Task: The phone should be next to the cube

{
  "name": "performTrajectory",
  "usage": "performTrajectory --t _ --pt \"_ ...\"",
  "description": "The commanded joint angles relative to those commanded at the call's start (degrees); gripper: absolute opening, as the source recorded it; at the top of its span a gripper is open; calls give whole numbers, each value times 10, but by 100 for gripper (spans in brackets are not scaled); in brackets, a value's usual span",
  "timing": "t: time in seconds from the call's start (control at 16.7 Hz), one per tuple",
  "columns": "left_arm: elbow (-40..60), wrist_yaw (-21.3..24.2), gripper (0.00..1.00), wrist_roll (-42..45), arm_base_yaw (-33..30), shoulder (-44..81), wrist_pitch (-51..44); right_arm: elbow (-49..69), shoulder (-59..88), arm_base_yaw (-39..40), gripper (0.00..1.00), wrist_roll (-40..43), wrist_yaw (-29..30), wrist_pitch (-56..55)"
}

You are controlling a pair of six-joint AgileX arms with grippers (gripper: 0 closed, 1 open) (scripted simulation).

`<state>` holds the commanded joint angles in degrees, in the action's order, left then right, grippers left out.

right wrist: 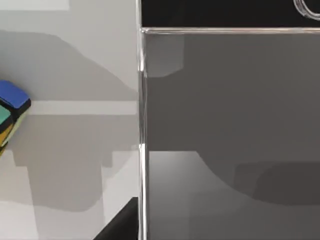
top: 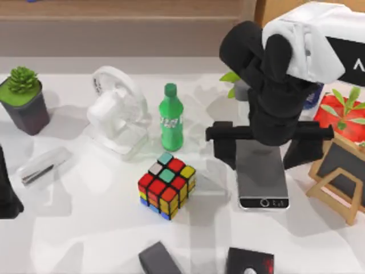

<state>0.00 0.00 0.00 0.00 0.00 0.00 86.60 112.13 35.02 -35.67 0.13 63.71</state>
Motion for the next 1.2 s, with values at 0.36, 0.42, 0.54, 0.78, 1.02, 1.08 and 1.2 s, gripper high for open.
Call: performTrajectory --t 0.36,0.42,0.54,0.78,1.02,1.08,1.2 --pt "0 0 100 0 0 0 0 1 0 -2 0 -2 1 0" --pt "0 0 100 0 0 0 0 1 0 -2 0 -2 1 0" --pt "0 0 100 0 0 0 0 0 -1 -1 0 -3 -1 -2" --pt "0 0 100 0 0 0 0 -4 -5 6 0 -5 -12 -12" --pt "0 0 100 0 0 0 0 -12 -5 12 0 -7 -29 -27" --pt "0 0 100 0 0 0 0 -14 -4 13 0 -7 -34 -32" --pt "0 0 100 0 0 0 0 -19 -1 14 0 -8 -43 -41"
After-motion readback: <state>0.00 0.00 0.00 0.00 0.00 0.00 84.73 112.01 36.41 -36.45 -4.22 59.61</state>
